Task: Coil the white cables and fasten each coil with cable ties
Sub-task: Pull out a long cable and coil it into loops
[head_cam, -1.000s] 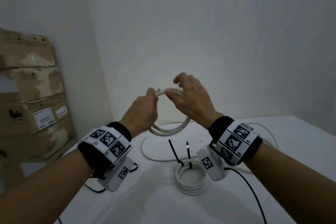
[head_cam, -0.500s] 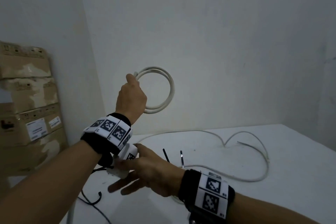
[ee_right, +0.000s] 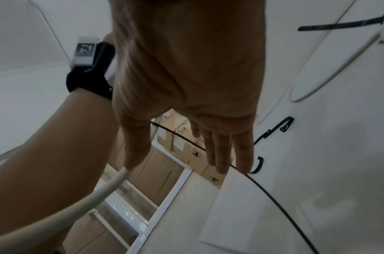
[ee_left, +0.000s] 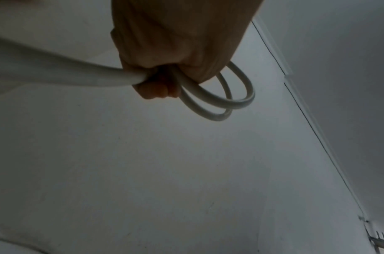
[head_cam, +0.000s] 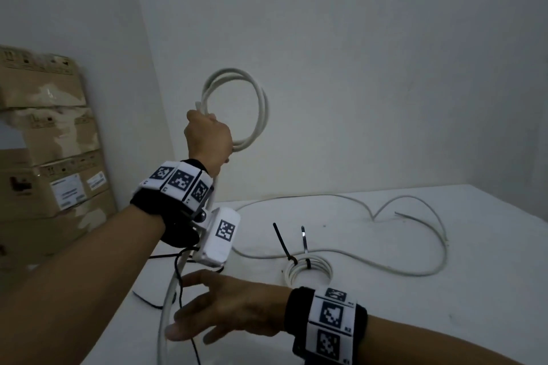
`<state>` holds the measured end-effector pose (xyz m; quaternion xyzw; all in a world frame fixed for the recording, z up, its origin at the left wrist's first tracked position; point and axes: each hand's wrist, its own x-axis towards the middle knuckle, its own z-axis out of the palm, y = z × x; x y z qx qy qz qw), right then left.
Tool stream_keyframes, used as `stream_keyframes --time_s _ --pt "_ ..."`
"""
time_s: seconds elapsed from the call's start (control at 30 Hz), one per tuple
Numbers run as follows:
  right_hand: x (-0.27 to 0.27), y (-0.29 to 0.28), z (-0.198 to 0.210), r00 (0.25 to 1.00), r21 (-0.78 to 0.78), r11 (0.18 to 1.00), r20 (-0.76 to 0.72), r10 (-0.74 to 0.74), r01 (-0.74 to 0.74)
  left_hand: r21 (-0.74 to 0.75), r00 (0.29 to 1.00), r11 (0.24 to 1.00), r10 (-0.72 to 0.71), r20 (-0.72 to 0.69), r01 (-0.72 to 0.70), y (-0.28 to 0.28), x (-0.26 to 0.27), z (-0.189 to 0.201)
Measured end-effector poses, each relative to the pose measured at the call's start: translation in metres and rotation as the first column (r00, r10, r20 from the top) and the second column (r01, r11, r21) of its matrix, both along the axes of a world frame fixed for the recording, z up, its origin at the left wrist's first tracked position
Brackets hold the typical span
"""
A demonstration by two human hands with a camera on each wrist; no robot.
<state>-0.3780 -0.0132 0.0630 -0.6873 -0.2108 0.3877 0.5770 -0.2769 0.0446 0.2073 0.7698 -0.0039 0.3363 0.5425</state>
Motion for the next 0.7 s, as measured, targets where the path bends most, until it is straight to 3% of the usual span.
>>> stream_keyframes --time_s 0.13,0.27,0.43,0.53,0.7 --pt "0.002 0.008 -0.005 0.997 0.125 0.991 -0.065 -0.048 0.055 -0.119 1.000 0.993 -0.013 0.011 0.014 0.001 0.003 0.000" --pt "0.001 0.006 0.001 0.986 0.303 0.953 -0.163 0.026 0.024 -0.208 1.000 0.978 0.002 0.001 -0.001 0.005 0.009 -0.002" --pt "-0.002 0.013 -0.012 0.969 0.346 0.938 -0.226 0.095 -0.011 -0.265 1.000 0.964 0.004 -0.019 -0.009 0.005 0.014 -0.006" --pt "-0.004 0.014 -0.024 0.973 0.367 0.927 -0.231 0.015 0.072 -0.248 1.000 0.969 -0.005 -0.021 -0.001 0.005 0.017 -0.008" --pt "-0.005 0.000 -0.033 0.985 0.353 0.920 -0.098 -0.145 0.170 -0.261 0.999 0.965 0.029 -0.027 -0.035 0.018 0.023 -0.007"
